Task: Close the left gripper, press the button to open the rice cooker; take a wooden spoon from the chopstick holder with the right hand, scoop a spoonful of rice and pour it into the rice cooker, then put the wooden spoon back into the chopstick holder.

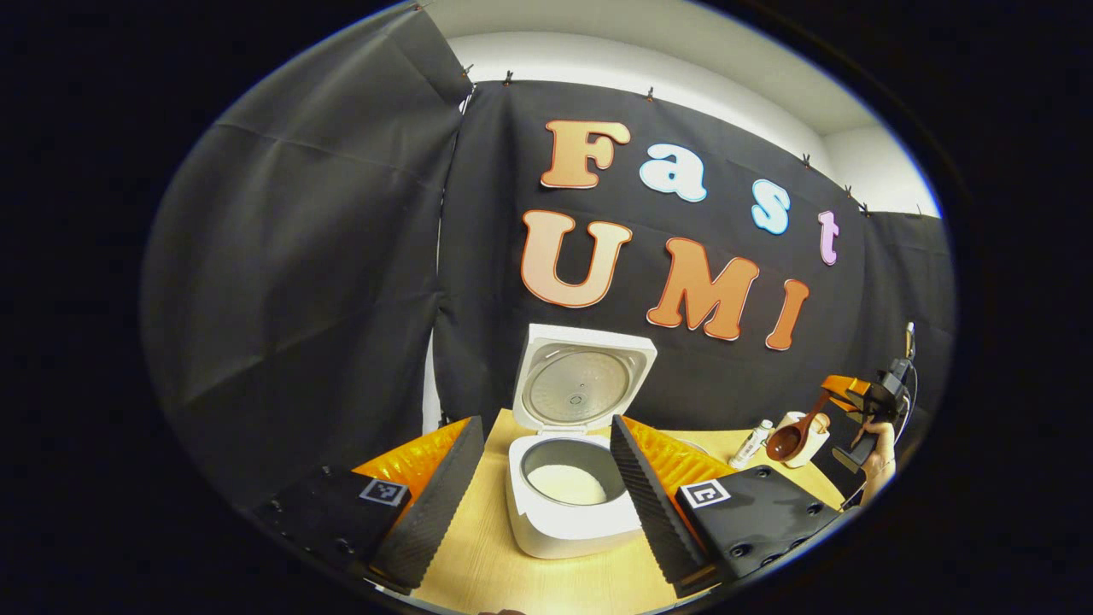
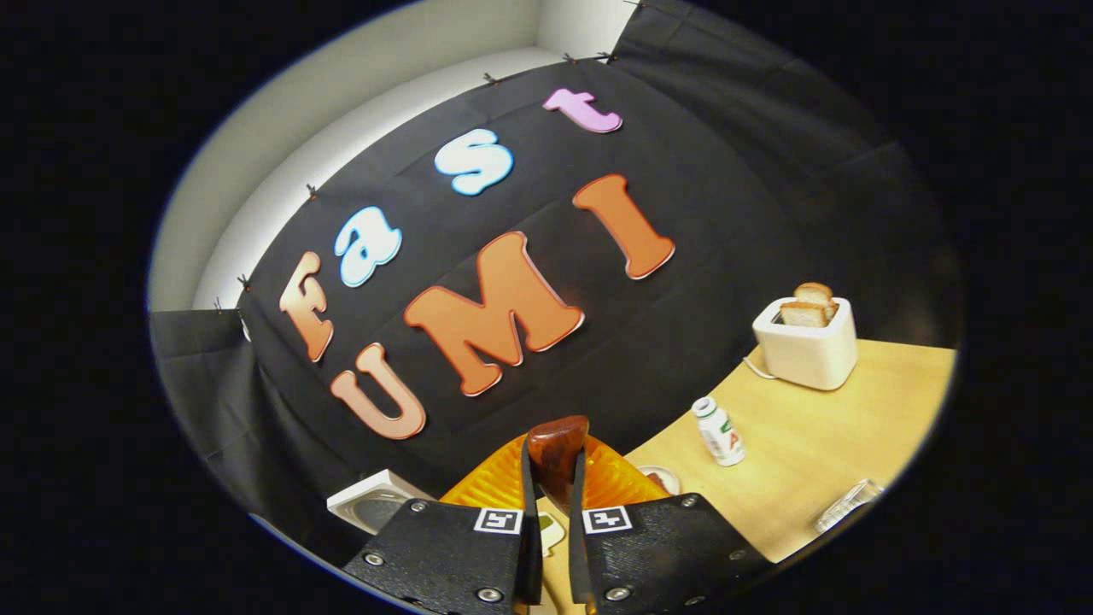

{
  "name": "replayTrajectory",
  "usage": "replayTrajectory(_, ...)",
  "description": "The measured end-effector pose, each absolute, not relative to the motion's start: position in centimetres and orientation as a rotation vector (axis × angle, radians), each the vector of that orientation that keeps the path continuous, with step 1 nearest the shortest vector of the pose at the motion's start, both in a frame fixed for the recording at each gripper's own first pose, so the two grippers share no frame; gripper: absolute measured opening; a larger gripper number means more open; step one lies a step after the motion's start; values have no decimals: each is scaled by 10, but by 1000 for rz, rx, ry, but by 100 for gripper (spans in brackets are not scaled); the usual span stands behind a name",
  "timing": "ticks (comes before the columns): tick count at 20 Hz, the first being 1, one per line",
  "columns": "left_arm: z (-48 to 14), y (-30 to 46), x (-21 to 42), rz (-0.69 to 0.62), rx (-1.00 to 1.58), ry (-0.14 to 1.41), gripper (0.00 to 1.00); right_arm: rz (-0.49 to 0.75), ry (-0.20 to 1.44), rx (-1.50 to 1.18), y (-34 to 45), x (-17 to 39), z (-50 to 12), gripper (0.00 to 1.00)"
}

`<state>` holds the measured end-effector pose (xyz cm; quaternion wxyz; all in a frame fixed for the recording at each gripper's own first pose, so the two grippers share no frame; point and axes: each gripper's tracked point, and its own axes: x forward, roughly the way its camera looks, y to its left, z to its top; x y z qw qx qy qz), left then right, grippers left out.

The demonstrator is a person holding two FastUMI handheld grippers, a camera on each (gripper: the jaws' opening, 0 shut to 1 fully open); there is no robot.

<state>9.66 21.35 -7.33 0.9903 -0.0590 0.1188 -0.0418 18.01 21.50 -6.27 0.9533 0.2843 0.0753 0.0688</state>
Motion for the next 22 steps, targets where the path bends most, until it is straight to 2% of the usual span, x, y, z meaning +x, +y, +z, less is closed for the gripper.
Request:
replayTrajectory(11,-70,181,108,-95,-86,236,100,-55,188,586,60,142,-121,12)
replayTrajectory(17,-66,166,105,-81,-68,234,100,-111,244,607,27,124,-169,12)
replayTrajectory(22,-67,152,102,-65,-65,240,99,-110,279,617,20,120,-202,12)
